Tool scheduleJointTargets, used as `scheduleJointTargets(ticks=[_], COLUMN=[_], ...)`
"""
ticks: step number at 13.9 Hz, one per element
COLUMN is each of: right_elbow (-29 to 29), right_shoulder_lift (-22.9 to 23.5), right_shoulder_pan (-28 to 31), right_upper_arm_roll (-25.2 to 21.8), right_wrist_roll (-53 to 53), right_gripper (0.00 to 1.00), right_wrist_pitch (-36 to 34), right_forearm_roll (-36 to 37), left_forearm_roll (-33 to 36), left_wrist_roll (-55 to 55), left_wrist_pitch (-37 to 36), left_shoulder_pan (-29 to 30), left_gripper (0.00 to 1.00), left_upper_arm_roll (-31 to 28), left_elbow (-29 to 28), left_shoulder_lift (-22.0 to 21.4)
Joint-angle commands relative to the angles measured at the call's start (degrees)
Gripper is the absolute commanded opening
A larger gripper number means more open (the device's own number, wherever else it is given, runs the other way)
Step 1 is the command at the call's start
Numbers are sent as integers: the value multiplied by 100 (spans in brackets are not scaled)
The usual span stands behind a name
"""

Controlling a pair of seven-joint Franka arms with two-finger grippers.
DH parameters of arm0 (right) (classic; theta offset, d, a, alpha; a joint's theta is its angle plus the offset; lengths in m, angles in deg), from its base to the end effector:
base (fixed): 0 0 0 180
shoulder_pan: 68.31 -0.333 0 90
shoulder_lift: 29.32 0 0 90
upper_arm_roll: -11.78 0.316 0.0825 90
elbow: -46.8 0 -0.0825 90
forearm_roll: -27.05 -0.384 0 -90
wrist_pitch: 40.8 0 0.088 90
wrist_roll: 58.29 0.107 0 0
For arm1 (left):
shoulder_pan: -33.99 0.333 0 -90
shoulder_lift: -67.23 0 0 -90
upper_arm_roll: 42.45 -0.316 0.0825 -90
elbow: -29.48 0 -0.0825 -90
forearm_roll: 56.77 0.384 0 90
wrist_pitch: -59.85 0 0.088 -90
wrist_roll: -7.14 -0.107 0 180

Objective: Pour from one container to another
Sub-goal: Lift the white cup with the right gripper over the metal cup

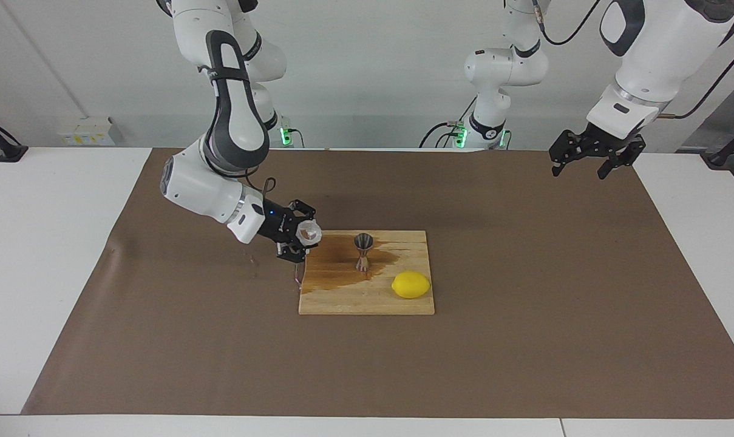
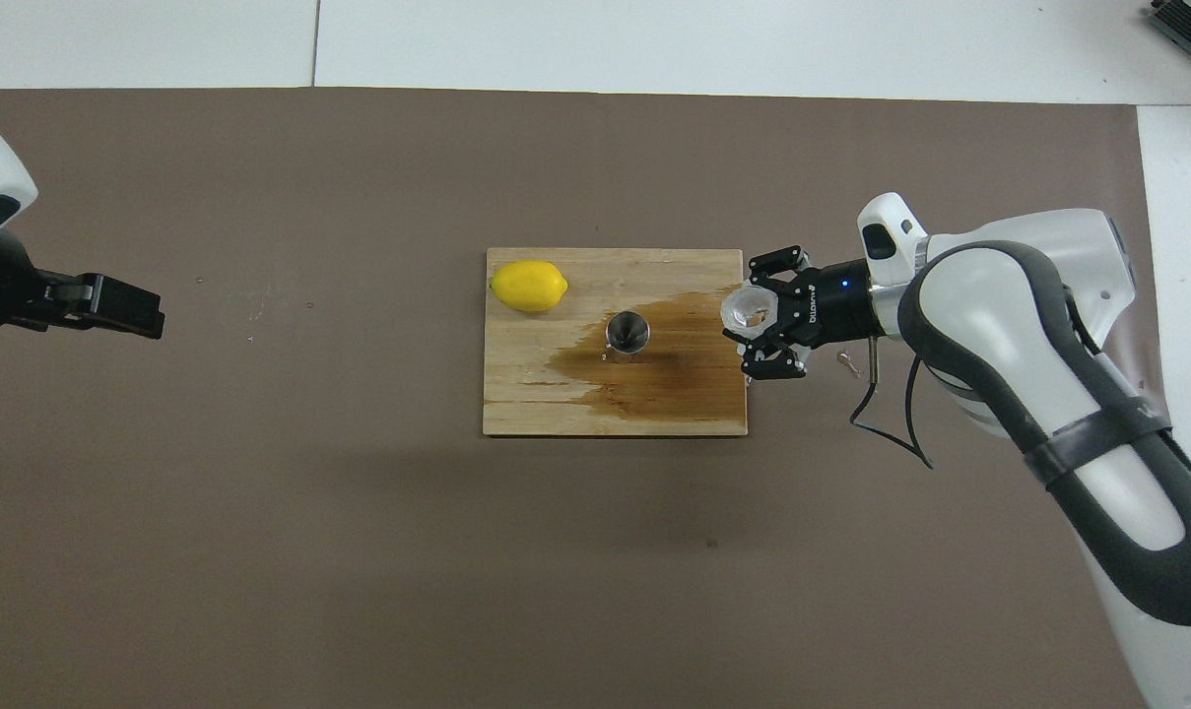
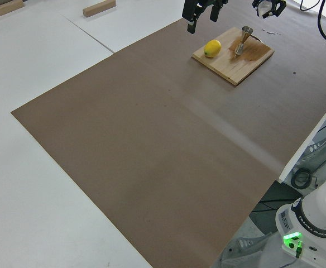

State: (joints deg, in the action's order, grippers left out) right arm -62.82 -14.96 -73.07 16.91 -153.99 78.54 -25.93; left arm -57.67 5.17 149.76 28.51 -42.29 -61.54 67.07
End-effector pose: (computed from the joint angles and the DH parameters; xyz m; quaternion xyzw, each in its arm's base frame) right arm 0.5976 0.1421 0.3767 -0.7250 -0.5667 -0.2376 0.3112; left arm 0.5502 -0.0560 0.6175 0.9977 -0.0663 -0.0085 0.0076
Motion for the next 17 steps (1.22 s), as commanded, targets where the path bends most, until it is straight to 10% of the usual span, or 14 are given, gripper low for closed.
scheduleJointTargets(ticks=[1, 17], right_elbow=[126, 468], right_shoulder_lift=[-3, 15], right_shoulder_pan=[-253, -1264], right_upper_arm_roll=[6, 6], right_wrist_roll=[411, 2266], right_gripper=[0, 0], right_wrist_pitch=[229, 924], right_forearm_roll=[112, 2353], left_forearm_roll=[91, 91], left_wrist_roll=[-6, -6], left_wrist_pitch=[-9, -17], left_shoulder_pan=[38, 38], left_gripper=[100, 100], left_upper_arm_roll=[18, 18], left_elbow=[-152, -152], left_shoulder_lift=[-151, -151])
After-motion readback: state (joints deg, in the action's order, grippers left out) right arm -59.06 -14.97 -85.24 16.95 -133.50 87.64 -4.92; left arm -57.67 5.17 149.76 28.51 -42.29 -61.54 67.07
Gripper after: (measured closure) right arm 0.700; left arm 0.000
